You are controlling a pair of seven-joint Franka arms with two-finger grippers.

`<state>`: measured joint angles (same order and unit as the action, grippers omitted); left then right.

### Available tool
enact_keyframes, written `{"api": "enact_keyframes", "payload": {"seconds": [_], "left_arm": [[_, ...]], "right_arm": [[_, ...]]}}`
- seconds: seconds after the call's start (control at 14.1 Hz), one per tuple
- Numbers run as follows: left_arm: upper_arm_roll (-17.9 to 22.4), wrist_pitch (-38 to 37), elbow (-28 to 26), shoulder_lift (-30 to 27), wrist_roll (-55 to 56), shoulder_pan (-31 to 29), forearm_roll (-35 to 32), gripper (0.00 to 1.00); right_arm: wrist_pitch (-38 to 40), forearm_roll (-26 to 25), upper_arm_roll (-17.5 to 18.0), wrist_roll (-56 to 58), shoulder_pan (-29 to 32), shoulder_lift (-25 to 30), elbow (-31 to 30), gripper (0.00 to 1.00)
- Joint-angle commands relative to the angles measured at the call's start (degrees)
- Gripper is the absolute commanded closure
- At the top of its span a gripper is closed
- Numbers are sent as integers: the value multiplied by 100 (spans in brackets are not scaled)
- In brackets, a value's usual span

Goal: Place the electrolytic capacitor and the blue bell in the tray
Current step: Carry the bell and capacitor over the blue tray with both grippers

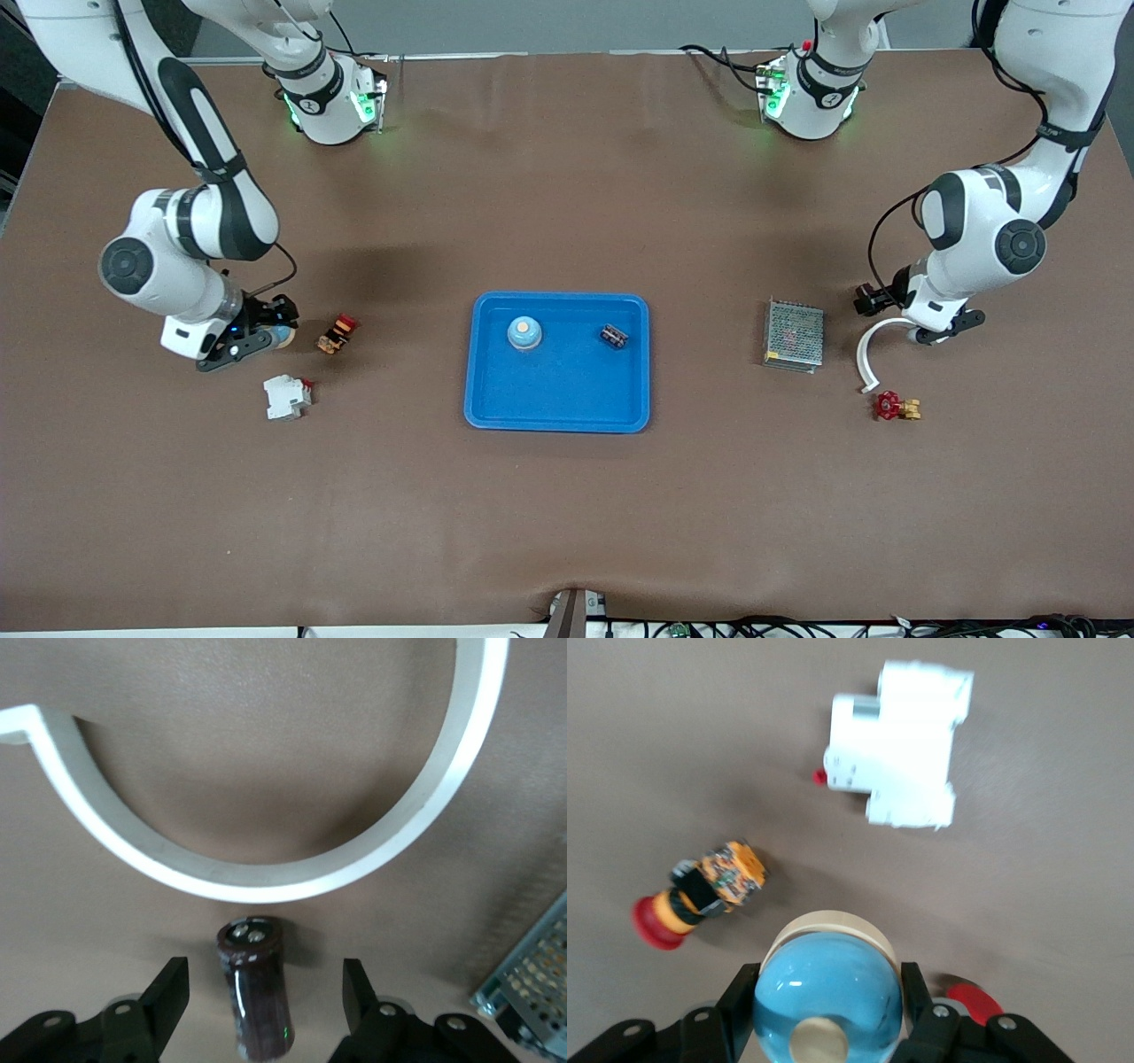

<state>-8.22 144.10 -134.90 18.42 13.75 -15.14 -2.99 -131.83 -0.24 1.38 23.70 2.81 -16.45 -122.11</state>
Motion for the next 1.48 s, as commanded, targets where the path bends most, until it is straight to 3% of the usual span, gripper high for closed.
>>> {"api": "enact_keyframes", "payload": {"seconds": [0.0, 0.07, 0.14, 0.35, 0.64, 1.06, 1.41], "left_arm": [[-74, 66, 43, 74, 49, -68, 0, 28], [-66, 66, 43, 74, 49, -60, 0, 35], [-66, 57, 43, 83, 49, -60, 0, 48], [-74, 4, 51, 66, 58, -42, 0, 100], [-162, -346, 244, -162, 67, 2, -9, 100], [-838, -1813, 1403, -242, 856, 2, -9, 100], [-1103, -1982, 2011, -84, 1761, 326, -9, 100]], "right_arm": [[893, 6, 12, -819, -376, 2, 748, 49], [1105, 6, 21, -1084, -500, 2, 951, 49], [1255, 15, 21, -1295, -588, -15, 1135, 49], [1327, 15, 21, -2261, -1000, -42, 1488, 49], [1327, 163, 21, -3816, -1791, -234, 2032, 50], [1318, 287, 12, -5207, -2513, -850, 2735, 50], [1239, 314, 12, -5972, -2908, -1456, 3307, 50]]}}
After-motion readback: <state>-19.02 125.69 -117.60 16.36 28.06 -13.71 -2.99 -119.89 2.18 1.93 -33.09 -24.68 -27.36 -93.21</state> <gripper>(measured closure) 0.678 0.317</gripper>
